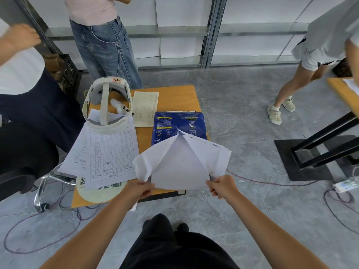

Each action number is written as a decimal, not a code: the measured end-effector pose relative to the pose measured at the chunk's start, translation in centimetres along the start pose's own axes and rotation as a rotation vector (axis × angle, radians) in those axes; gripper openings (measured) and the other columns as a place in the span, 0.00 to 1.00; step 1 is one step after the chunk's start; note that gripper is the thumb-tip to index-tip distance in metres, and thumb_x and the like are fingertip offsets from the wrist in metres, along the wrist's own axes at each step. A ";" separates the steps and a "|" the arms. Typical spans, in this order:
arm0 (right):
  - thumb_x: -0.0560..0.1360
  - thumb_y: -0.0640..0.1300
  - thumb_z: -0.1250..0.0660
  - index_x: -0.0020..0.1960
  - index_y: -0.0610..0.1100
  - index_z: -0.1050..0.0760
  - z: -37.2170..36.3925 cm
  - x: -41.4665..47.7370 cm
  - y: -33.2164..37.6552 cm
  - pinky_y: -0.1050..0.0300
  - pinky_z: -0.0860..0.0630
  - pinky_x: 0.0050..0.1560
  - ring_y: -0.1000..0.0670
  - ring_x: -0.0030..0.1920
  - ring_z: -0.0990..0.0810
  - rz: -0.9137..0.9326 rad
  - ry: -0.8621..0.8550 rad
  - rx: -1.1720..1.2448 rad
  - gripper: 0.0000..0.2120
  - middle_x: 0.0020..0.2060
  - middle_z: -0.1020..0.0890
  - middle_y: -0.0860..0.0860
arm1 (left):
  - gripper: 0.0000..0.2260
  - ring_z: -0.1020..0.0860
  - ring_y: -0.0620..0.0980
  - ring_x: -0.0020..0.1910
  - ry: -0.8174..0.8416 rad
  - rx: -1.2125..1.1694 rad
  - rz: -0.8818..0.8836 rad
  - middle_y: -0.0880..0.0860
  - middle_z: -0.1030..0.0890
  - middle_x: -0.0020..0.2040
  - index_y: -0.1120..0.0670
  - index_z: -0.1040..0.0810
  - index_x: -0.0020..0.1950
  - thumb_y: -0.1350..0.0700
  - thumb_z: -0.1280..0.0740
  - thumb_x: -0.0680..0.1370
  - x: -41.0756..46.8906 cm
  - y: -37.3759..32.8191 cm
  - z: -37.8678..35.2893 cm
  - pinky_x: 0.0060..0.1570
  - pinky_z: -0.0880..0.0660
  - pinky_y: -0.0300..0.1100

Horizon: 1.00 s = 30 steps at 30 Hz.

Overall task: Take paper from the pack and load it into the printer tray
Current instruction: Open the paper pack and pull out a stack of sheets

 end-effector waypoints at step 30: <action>0.79 0.45 0.36 0.58 0.38 0.22 -3.9 0.2 -0.8 0.46 0.22 0.54 0.44 0.52 0.19 0.023 0.055 0.302 0.13 0.54 0.17 0.44 | 0.11 0.23 0.54 0.49 -0.009 0.360 -0.148 0.57 0.23 0.51 0.57 0.28 0.56 0.54 0.45 0.80 0.0 -0.3 -2.7 0.48 0.25 0.49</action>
Point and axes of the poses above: each hand's wrist, its own x-axis towards the middle knuckle, its own z-axis out of the back of the hand, y = z × x, the point moved 8 cm from there along x, towards the middle knuckle
